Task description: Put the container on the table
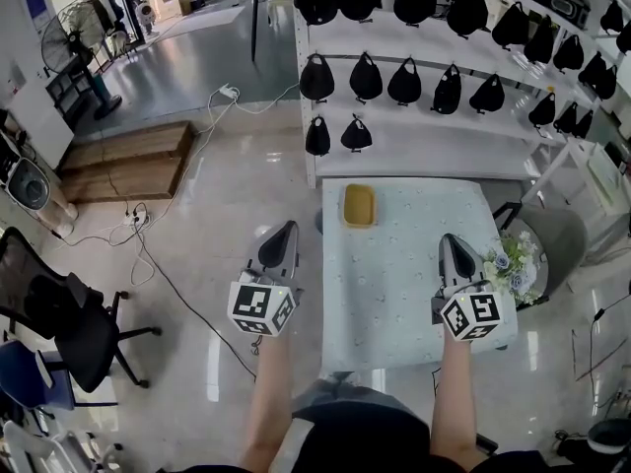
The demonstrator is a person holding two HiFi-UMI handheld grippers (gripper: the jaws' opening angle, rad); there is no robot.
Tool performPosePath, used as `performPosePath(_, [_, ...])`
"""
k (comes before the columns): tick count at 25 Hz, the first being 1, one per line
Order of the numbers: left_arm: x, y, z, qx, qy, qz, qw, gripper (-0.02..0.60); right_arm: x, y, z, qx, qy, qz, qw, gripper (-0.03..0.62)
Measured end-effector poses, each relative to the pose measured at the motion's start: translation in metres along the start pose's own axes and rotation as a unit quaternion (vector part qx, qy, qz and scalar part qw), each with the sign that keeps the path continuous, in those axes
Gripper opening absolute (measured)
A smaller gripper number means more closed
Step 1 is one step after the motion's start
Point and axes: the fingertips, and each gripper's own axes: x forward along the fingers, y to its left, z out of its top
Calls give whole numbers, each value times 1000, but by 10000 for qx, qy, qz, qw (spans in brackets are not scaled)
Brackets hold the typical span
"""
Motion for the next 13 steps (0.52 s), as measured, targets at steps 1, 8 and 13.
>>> performPosePath(1, [0, 0, 1, 1, -3, 1, 10000, 2, 0, 0, 0, -5, 7, 7, 10000, -3])
performPosePath(8, [1, -3, -1, -20, 4, 5, 10000, 2, 1, 2, 0, -23, 27, 63, 10000, -3])
performPosePath(13, [0, -2, -6, -57, 30, 9, 10000, 2, 1, 3, -4, -5, 40, 81, 10000, -3])
